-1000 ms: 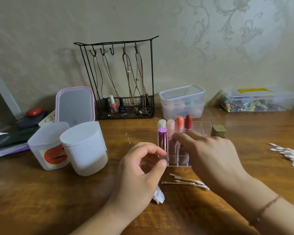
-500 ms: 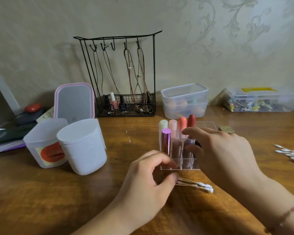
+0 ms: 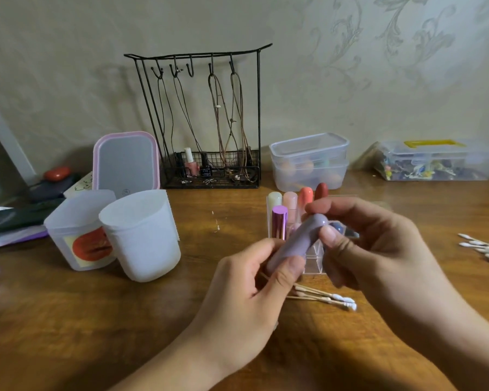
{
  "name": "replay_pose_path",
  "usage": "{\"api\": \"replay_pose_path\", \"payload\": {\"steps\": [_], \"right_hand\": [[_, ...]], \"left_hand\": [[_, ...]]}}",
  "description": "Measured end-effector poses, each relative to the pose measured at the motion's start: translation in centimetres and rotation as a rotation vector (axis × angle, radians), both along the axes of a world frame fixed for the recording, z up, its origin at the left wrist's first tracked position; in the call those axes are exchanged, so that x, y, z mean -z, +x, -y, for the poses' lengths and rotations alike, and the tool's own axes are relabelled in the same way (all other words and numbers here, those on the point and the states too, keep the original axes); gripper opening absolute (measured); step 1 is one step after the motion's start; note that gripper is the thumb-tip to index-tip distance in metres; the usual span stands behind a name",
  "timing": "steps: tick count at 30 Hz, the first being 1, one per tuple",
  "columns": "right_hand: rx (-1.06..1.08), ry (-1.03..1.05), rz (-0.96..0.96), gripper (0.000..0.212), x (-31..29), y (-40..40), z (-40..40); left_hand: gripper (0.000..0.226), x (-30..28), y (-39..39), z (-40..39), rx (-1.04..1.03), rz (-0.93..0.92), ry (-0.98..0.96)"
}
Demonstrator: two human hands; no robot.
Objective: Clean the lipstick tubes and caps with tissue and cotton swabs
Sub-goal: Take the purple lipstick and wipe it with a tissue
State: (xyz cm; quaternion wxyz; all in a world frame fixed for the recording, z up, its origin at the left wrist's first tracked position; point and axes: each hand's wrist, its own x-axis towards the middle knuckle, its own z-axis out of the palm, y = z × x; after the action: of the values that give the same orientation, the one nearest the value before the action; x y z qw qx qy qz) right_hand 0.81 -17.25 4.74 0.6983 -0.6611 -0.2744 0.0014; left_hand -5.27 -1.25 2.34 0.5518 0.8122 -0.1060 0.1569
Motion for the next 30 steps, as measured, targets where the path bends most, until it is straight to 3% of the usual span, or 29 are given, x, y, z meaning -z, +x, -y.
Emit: {"api": "replay_pose_path", "payload": {"steps": [7, 15, 20, 22, 24, 26, 30], "right_hand": [[0.07, -0.33, 0.295, 0.024, 0.8, 0.4, 0.4], [0.066, -0.354, 0.387, 0.023, 1.0, 0.6, 0.8], [0.093, -0.054, 0.215, 0.015, 0.2, 1.6, 1.6], [0.073, -0.042, 0.11, 0.015, 0.2, 1.8, 1.7], [0.053, -0.14, 0.067, 0.021, 0.5, 1.6, 1.4], [0.099, -0.361, 0.139, 0.026, 0.9, 1.4, 1.2], [0.199, -0.793, 0.26, 0.02, 1.4, 0.7, 0.7]], "left_hand": [[0.016, 0.3, 0.1, -0.1, -0.066, 0.028, 0.173], [0.024, 0.4, 0.1, -0.5, -0.067, -0.003, 0.235], [0.028, 0.0, 0.5, -0.8, -0.085, -0.075, -0.002], [0.031, -0.1, 0.9, -0.8, -0.102, -0.095, -0.175], [0.032, -0.2, 1.2, -0.9, -0.112, -0.135, -0.394], [0.03, -0.4, 1.4, -1.1, -0.104, -0.179, -0.586], [0.022, -0.5, 1.6, -1.5, -0.091, -0.266, -0.783]]}}
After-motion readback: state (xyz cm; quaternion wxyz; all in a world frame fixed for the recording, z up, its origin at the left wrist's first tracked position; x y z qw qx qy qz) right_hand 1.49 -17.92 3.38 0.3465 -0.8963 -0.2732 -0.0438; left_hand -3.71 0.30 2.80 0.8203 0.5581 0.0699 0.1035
